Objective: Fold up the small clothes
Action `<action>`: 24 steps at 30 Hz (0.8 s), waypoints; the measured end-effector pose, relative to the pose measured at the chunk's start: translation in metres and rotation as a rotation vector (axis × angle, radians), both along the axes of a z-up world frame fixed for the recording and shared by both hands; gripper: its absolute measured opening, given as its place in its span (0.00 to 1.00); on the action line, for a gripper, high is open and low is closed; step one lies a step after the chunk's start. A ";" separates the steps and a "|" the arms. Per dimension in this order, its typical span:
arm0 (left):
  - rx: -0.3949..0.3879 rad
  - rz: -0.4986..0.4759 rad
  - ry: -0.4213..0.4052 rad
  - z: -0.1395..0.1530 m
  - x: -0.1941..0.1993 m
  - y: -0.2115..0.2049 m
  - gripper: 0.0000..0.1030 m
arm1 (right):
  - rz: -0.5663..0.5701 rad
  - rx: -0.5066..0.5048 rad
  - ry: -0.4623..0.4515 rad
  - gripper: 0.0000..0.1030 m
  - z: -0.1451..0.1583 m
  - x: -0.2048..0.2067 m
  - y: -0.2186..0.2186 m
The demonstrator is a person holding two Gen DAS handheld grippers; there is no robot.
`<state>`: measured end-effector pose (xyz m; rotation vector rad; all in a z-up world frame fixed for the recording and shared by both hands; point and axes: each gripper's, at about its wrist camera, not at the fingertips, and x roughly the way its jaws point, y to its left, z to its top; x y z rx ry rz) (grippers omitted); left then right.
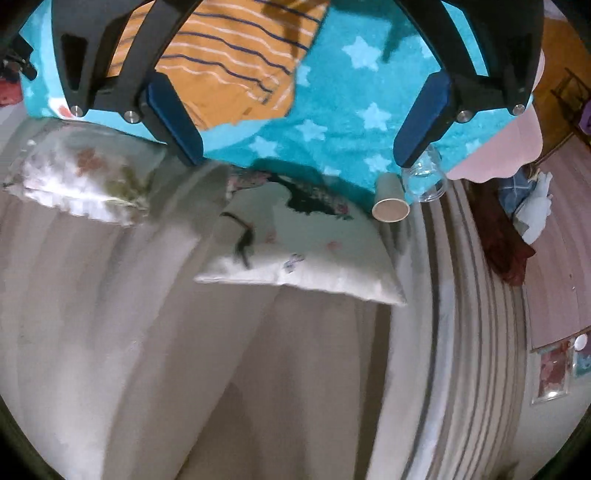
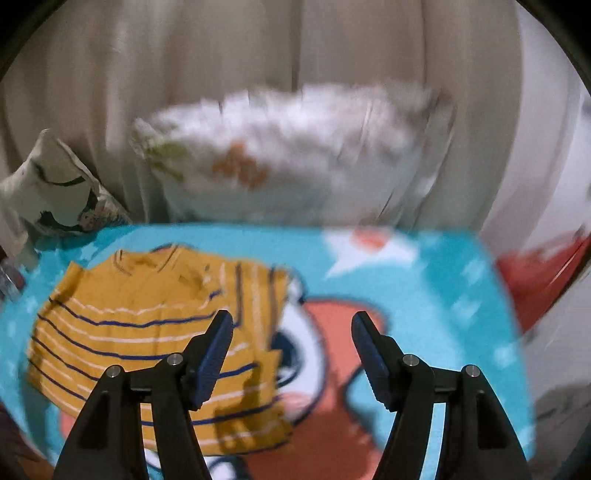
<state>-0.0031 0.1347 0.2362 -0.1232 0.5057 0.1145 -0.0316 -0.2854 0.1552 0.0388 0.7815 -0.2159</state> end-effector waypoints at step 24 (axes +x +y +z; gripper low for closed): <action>0.210 0.342 -0.178 0.086 -0.177 0.017 1.00 | 0.234 0.226 0.006 0.77 0.021 -0.066 0.056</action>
